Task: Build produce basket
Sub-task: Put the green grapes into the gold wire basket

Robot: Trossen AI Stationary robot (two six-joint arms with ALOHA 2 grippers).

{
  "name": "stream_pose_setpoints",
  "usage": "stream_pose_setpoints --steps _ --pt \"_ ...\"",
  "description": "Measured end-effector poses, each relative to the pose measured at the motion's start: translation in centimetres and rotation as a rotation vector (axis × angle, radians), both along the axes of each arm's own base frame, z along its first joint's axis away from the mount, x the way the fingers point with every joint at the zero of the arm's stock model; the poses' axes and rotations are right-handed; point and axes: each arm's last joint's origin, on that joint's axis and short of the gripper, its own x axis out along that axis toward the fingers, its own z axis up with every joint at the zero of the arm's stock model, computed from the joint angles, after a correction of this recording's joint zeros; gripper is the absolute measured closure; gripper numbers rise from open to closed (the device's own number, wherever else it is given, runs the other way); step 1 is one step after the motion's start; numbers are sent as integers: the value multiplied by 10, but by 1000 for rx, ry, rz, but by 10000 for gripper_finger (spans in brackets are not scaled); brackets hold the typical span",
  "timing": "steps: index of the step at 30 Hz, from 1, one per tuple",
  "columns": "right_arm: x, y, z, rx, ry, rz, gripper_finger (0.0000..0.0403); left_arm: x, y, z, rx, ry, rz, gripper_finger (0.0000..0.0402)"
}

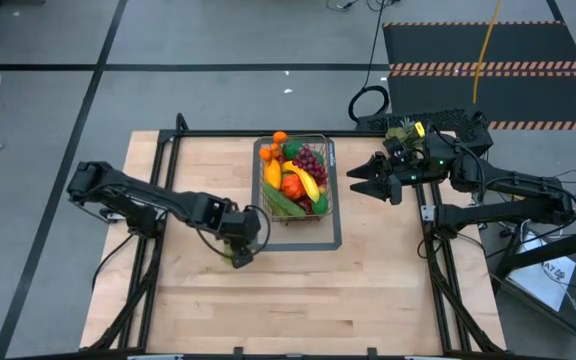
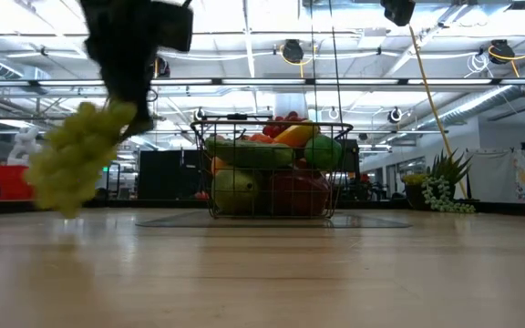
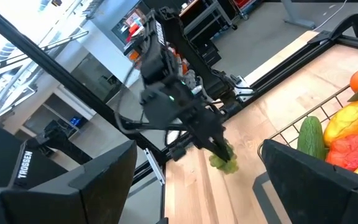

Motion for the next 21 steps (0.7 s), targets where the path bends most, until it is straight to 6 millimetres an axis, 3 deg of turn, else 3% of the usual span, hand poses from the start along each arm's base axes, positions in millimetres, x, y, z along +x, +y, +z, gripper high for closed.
stream_pose_setpoints --steps 11,21 --pt "0 1 0 4 -1 26 62 22 -1 90 -22 -255 50 391" --pt "0 1 0 -4 -2 28 62 23 11 177 -59 -537 77 390"
